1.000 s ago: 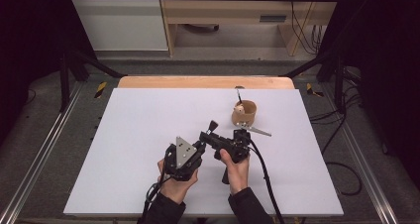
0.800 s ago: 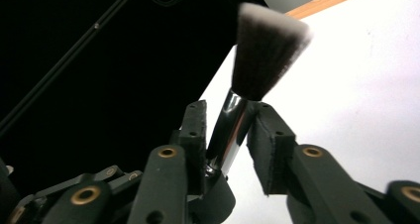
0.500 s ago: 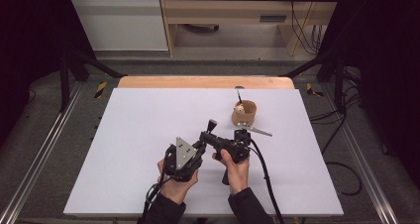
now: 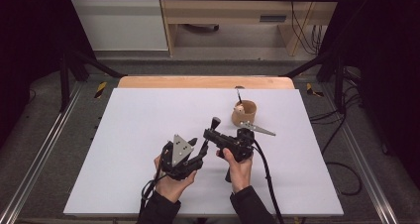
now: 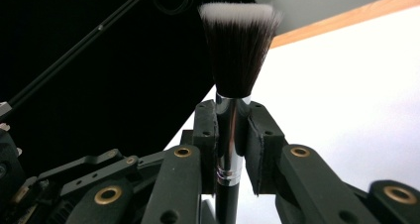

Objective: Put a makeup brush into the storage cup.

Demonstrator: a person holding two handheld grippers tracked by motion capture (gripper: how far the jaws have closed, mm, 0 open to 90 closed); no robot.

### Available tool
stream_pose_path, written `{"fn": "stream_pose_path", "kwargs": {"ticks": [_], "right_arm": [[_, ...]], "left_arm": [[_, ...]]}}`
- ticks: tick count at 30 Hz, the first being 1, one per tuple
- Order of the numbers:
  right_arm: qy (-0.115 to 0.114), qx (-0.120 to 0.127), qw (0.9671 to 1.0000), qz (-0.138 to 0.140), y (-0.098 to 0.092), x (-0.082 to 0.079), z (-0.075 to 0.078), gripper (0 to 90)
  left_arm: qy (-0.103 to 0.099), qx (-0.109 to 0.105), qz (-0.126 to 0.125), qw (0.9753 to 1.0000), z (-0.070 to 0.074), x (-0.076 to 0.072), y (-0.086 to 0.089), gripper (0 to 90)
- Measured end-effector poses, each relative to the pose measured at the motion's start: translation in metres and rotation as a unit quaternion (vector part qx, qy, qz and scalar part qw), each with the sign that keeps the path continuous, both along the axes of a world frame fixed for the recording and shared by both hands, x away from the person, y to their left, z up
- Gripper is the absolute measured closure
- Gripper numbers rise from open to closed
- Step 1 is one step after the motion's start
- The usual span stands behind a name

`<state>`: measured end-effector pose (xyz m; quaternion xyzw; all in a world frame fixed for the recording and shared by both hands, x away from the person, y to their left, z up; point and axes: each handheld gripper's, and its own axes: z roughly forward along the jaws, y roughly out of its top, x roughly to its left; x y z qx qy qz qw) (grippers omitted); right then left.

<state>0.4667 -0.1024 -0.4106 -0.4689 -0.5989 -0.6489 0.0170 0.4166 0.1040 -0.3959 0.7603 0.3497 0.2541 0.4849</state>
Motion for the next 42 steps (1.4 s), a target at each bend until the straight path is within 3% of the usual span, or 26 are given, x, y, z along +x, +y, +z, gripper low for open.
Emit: {"fn": "stream_pose_path", "kwargs": {"ticks": [7,11,16,19,24,28,42], "right_arm": [[-0.025,-0.037,0.9988,-0.023,-0.012,0.001,0.005,77.5],[-0.036,-0.053,0.9976,-0.028,-0.017,0.001,0.010,77.5],[-0.055,-0.077,0.9951,-0.031,-0.021,0.002,0.016,77.5],[-0.064,-0.091,0.9932,-0.032,-0.024,0.003,0.017,77.5],[-0.075,-0.114,0.9901,-0.033,-0.031,0.004,0.021,77.5],[-0.085,-0.126,0.9876,-0.039,-0.039,0.005,0.025,77.5],[-0.114,-0.164,0.9778,-0.063,-0.064,0.007,0.042,77.5]], "left_arm": [[0.029,-0.004,-0.021,0.9993,0.002,0.012,0.022,36.1],[0.041,-0.018,-0.026,0.9987,0.003,0.019,0.035,29.5],[0.046,-0.010,-0.019,0.9987,0.004,0.022,0.048,23.2],[0.054,-0.018,-0.022,0.9981,0.004,0.023,0.058,20.0],[0.055,0.001,-0.011,0.9984,0.001,0.023,0.076,16.4],[0.059,0.003,0.002,0.9983,-0.003,0.023,0.092,15.2],[0.062,-0.014,0.033,0.9975,-0.009,0.021,0.127,13.7]]}}
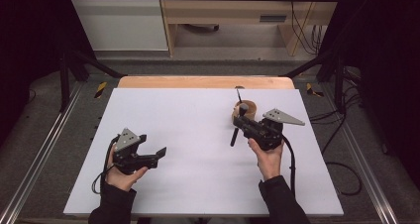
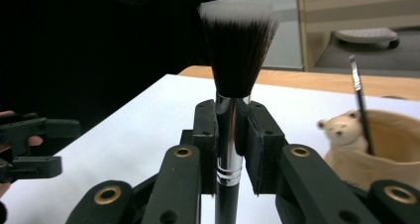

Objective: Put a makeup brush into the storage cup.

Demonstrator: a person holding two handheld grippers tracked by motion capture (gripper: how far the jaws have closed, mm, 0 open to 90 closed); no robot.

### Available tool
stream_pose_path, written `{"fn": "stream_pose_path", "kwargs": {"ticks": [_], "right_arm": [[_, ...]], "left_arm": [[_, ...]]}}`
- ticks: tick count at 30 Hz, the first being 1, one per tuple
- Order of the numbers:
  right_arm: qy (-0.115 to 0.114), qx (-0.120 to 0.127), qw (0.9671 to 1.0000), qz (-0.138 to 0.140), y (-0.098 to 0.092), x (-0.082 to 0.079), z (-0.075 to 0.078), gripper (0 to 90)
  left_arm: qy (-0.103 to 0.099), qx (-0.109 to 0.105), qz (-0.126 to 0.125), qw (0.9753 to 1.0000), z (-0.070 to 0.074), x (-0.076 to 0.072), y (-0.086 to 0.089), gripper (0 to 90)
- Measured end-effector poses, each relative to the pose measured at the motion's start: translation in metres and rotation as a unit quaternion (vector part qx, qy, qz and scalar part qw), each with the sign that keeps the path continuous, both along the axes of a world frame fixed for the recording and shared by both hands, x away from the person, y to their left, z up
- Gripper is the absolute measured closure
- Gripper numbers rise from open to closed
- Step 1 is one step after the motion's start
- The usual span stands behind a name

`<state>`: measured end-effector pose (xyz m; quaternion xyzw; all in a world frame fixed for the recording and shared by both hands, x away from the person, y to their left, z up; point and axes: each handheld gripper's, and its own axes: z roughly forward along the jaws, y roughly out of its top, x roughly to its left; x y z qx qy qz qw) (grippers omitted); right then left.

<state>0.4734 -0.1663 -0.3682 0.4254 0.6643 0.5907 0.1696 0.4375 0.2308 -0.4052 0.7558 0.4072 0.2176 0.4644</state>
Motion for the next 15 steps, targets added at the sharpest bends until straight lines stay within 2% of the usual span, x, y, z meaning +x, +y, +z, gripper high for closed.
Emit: {"fn": "stream_pose_path", "kwargs": {"ticks": [8,15], "right_arm": [[-0.014,-0.017,0.9993,-0.031,-0.016,0.004,0.011,77.4],[-0.027,-0.029,0.9981,-0.047,-0.020,0.009,0.017,77.5]], "left_arm": [[-0.007,-0.007,0.007,0.9999,-0.001,-0.004,0.011,13.8],[-0.006,-0.009,0.014,0.9998,-0.001,-0.005,0.017,13.8]]}}
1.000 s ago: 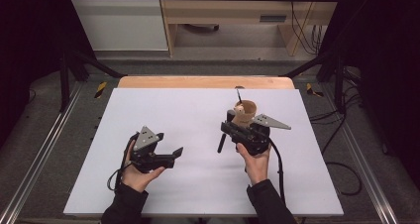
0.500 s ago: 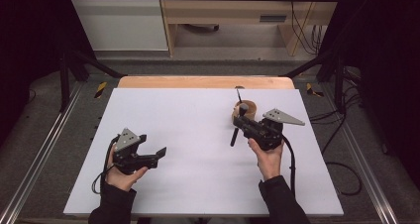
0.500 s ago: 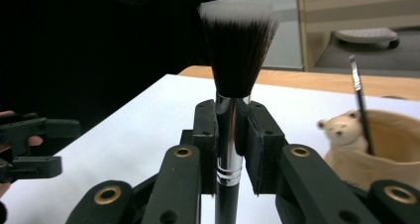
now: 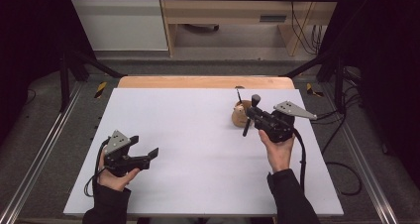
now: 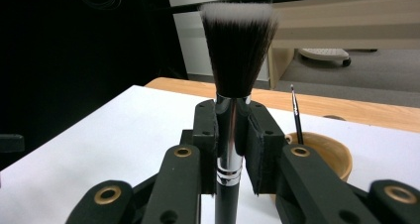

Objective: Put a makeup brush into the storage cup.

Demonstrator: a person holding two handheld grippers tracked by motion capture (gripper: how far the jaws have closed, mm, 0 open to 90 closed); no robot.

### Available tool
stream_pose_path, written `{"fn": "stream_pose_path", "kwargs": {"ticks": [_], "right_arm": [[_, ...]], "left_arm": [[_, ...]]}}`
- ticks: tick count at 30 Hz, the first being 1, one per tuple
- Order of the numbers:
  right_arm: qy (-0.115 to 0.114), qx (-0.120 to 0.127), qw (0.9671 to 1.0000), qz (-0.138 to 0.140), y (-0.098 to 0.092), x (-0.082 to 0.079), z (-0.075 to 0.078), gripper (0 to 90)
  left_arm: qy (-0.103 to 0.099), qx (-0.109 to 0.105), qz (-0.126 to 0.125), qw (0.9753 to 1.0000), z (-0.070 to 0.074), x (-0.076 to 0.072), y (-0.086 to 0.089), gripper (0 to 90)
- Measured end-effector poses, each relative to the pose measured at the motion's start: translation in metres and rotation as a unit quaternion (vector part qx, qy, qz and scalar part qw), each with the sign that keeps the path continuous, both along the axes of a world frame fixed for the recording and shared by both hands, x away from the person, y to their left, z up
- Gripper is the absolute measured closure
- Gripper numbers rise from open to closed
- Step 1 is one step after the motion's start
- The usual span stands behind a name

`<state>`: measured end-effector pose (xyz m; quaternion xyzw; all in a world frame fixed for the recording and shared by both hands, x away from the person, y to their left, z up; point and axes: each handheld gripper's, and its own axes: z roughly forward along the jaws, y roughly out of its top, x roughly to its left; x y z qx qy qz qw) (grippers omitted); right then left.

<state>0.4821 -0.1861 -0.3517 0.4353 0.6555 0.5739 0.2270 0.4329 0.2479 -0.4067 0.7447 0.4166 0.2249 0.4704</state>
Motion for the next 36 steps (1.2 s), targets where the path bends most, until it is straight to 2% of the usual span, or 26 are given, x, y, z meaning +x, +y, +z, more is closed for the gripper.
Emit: {"fn": "stream_pose_path", "kwargs": {"ticks": [11,27,36], "right_arm": [[-0.008,-0.011,0.9996,-0.023,-0.001,0.014,0.004,77.5],[-0.014,-0.018,0.9973,-0.070,-0.006,0.047,0.004,77.5],[-0.014,-0.037,0.9955,-0.085,-0.005,0.065,0.003,77.4]], "left_arm": [[0.001,0.001,-0.004,1.0000,-0.001,0.001,0.001,13.4],[0.004,0.002,-0.006,1.0000,-0.003,0.002,0.001,13.2],[0.005,0.005,-0.010,0.9999,-0.004,0.003,0.000,13.2]]}}
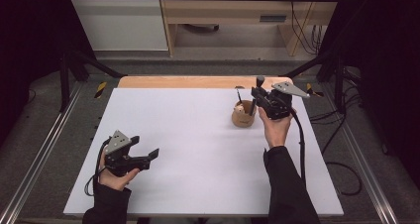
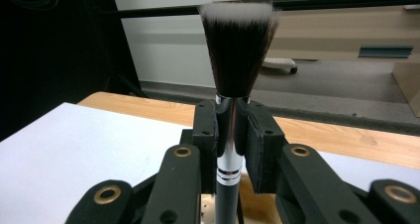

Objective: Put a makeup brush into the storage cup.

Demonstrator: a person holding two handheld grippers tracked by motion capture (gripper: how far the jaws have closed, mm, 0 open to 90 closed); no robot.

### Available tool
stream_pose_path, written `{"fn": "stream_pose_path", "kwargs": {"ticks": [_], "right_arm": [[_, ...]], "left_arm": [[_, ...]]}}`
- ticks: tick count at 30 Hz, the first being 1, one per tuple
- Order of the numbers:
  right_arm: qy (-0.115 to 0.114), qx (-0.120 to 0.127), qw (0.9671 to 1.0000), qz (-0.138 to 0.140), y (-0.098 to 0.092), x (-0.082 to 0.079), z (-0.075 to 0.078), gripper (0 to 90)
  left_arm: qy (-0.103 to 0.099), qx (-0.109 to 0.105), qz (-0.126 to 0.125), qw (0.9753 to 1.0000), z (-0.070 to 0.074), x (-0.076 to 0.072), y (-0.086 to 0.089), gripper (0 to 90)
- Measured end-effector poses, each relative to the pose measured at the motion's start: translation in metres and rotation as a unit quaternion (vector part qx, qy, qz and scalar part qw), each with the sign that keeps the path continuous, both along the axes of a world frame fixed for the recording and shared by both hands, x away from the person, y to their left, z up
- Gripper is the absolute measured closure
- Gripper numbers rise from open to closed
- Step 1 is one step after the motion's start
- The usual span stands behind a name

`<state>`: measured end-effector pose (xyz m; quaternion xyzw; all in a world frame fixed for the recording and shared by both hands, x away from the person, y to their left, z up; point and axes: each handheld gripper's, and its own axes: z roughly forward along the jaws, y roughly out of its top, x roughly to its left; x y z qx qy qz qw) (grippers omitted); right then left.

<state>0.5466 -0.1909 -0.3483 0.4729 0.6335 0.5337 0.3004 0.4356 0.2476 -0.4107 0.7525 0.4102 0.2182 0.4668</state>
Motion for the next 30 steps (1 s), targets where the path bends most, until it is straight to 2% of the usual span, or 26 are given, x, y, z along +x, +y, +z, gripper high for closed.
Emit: {"fn": "stream_pose_path", "kwargs": {"ticks": [3,16,30], "right_arm": [[0.004,0.010,0.9999,-0.007,-0.001,0.005,-0.001,77.4],[0.004,-0.004,0.9997,-0.024,0.001,0.027,-0.011,77.4],[0.012,0.011,0.9990,-0.041,0.002,0.040,-0.022,77.4]], "left_arm": [[0.000,0.000,-0.001,1.0000,0.000,0.000,-0.001,13.2],[-0.002,-0.002,-0.002,1.0000,0.000,0.000,-0.001,13.2],[-0.002,0.001,-0.003,1.0000,0.000,0.000,-0.001,13.2]]}}
